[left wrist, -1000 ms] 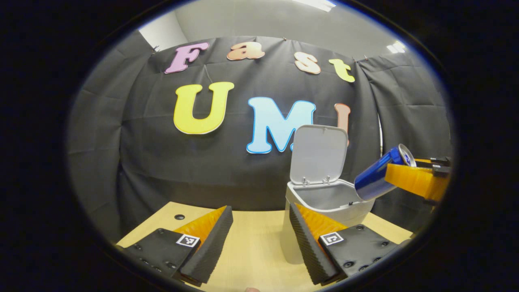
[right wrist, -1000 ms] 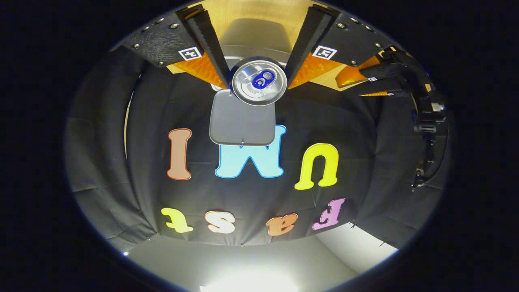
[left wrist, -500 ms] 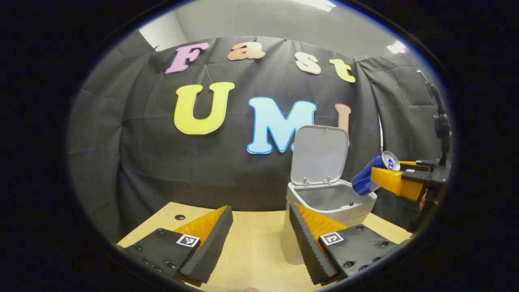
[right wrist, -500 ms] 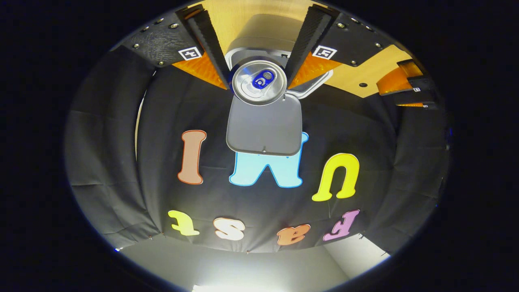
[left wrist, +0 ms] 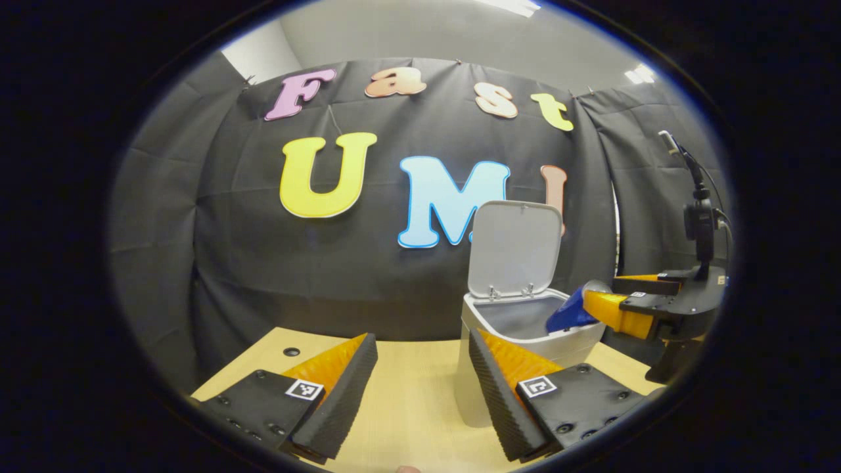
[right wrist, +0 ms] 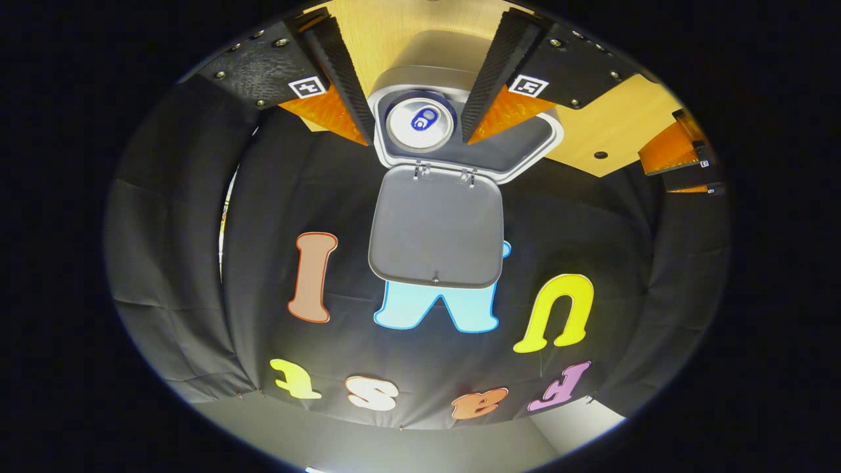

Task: Press the lid of the desktop garbage bin to open it, pick up the crumpled paper on the desktop and throw it into the bin, then pick up the pop can on the desktop and drop it into the bin, and finally close the garbage bin lid.

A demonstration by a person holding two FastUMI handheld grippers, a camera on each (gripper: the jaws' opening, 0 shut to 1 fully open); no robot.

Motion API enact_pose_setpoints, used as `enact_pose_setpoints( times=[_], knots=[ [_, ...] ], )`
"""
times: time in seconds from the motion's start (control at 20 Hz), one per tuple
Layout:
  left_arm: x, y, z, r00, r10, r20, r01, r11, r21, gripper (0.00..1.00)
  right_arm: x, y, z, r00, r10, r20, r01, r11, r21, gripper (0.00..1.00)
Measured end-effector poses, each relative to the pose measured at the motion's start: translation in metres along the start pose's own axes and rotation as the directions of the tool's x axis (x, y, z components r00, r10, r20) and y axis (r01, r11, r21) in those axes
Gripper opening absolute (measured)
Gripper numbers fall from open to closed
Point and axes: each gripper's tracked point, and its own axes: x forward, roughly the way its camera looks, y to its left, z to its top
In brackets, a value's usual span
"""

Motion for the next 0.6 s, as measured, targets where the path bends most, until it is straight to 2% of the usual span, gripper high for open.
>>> enact_pose_setpoints(
  times=[0.6],
  knots=[
    [-0.0055,-0.0031,0.0004,1.0,-0.001,0.001,0.001,1.0,0.011,0.93,-0.0086,0.0062,0.0088,1.0,0.024,0.019,-0.023,0.999,-0.042,0.88]
  ],
)
